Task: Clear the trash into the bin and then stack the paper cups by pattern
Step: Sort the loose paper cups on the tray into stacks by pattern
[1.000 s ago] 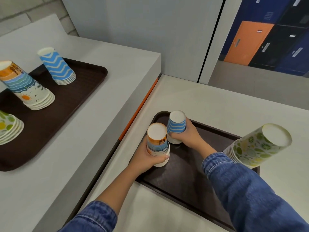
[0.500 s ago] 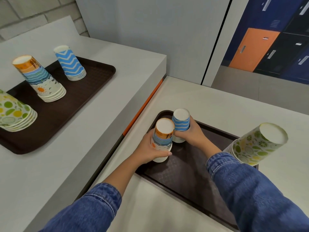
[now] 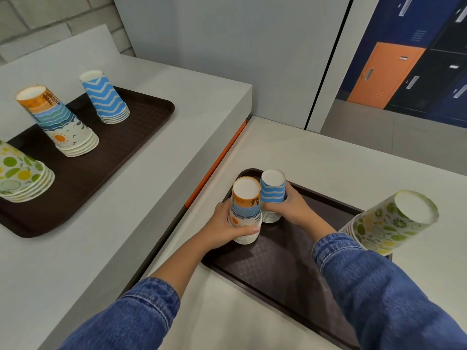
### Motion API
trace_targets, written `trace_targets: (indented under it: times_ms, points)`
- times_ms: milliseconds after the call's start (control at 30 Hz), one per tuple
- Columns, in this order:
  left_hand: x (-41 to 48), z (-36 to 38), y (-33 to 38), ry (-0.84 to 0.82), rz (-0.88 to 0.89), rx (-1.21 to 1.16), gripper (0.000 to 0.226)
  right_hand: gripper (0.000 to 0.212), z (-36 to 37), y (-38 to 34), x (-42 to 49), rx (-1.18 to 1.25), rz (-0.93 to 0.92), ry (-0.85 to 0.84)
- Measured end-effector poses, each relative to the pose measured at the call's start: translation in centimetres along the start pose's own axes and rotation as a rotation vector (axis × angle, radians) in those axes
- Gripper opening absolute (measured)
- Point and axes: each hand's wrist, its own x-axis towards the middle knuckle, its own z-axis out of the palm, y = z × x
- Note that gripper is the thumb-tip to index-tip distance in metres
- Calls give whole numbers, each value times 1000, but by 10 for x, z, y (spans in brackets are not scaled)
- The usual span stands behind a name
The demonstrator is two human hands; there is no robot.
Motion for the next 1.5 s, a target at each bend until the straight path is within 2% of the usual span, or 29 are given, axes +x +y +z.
trace_targets:
  times_ms: [133, 267, 533, 667, 900, 1133, 1300, 1500]
  points:
    - [1, 4, -1, 41, 13, 20, 88, 67, -1, 3, -2, -4, 1, -4]
    - [2, 6, 1, 39, 37, 8, 92, 61, -2, 2, -4, -46, -5, -12]
    - [2, 2, 11, -41, 74, -18, 74, 60, -3, 3, -4, -116, -21, -39]
    - [1, 1, 16, -47, 83, -11, 78, 62, -2, 2, -5, -112, -27, -33]
    - [-4, 3, 13, 1, 84, 9, 73, 63, 0, 4, -6, -99, -25, -8]
    - [-5, 0, 9, 22, 88, -20, 81, 58, -2, -1, -5, -75, -31, 10]
    - [-2, 1, 12, 10, 103, 22, 73, 59, -3, -1, -5, -82, -39, -2]
    - [-1, 8, 8, 83, 90, -2, 74, 59, -6, 6, -10, -89, -14, 21]
